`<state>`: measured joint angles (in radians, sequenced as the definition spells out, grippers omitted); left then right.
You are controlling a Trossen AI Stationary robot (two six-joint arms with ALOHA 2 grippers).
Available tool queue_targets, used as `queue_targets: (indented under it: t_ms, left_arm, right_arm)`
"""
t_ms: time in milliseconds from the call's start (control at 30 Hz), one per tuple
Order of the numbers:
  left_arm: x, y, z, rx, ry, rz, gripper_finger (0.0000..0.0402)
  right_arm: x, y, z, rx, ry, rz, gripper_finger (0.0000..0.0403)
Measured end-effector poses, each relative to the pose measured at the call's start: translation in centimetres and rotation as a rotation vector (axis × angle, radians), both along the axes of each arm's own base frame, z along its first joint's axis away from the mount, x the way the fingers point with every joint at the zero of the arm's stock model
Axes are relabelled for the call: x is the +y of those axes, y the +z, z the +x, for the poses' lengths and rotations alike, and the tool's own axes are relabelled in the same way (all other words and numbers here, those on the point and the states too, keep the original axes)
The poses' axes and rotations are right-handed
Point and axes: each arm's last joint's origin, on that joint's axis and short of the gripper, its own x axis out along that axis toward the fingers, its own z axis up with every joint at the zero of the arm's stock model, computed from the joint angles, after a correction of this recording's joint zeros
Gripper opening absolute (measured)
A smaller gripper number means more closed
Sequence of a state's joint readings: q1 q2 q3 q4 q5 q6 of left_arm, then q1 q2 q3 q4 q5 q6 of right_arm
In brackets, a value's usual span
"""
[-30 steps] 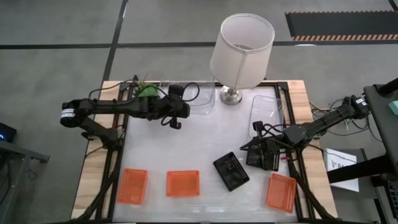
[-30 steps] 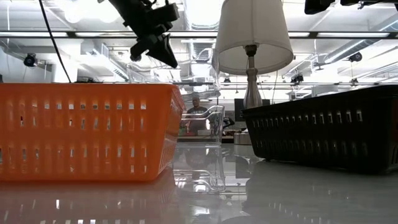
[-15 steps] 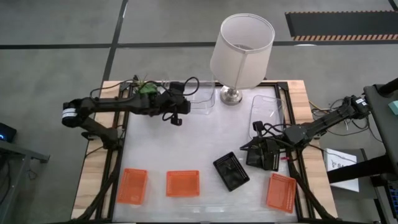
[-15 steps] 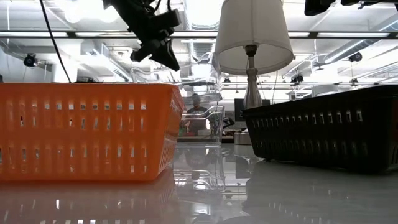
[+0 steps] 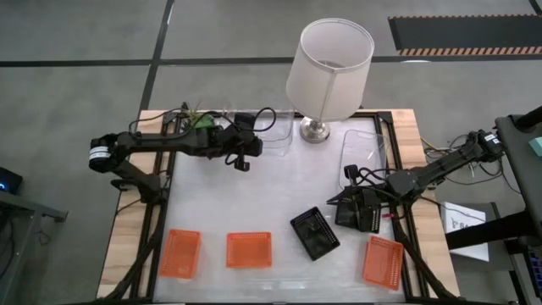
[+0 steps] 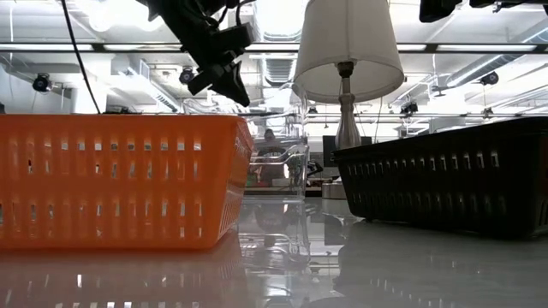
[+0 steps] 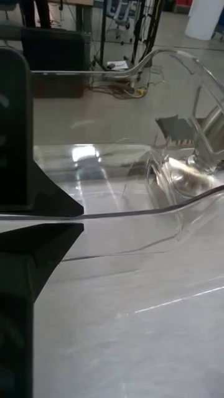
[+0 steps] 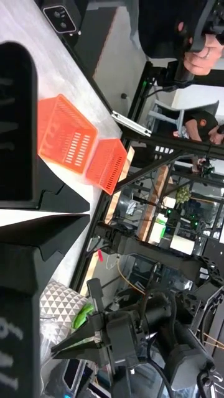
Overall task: Stack baskets by color
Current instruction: Stack the bottom left transparent bin on the top transparent bin
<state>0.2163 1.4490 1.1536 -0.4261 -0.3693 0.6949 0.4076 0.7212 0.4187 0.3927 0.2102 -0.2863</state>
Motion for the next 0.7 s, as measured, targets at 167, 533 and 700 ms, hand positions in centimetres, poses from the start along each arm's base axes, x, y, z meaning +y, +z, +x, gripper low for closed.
queue_targets:
  t_ms: [167,533,700]
  left_arm:
    - [0.03,-0.06,0.03,-0.001,0.005,-0.002,0.0]
    - [0.52,0.15,0.19,-0.05,0.039,-0.01,0.0]
    - [0.69,0.13,0.14,-0.051,0.047,-0.012,0.0]
  right_arm:
    - [0.0,0.0,0.0,0.0,0.0,0.0,0.0009]
    - [0.0,0.0,0.0,0.0,0.0,-0.001,0.0009]
    - [0.0,0.0,0.0,0.0,0.0,-0.001,0.0009]
